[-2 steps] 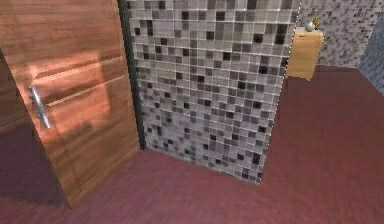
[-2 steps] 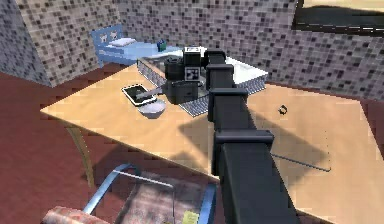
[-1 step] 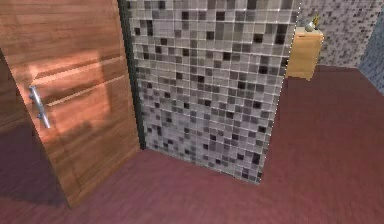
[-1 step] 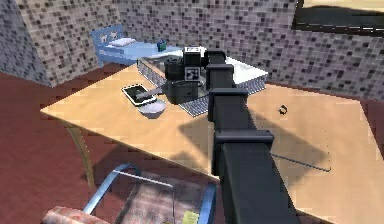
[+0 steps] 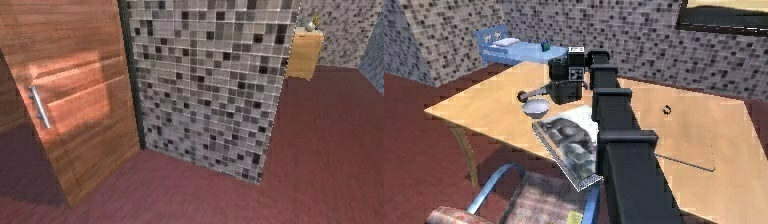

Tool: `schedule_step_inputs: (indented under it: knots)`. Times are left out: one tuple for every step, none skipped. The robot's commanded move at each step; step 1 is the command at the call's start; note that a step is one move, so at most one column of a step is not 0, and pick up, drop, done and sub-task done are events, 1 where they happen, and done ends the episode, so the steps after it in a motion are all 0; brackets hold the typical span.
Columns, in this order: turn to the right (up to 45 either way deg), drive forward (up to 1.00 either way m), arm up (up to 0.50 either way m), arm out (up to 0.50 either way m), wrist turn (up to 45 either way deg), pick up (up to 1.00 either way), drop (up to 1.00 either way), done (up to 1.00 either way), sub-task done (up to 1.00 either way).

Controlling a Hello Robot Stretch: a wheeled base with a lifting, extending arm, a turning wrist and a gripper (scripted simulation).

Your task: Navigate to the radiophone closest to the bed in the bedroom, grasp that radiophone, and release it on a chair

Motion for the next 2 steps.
schedule_step_inputs:
  knots:
    - [0.0, 0.00, 0.00, -0.10, 0.0, 0.00, 0.00, 0.00, 0.00]
    - [0.0, 0.00, 0.00, 0.00, 0.0, 0.00, 0.00, 1.00, 0.00]
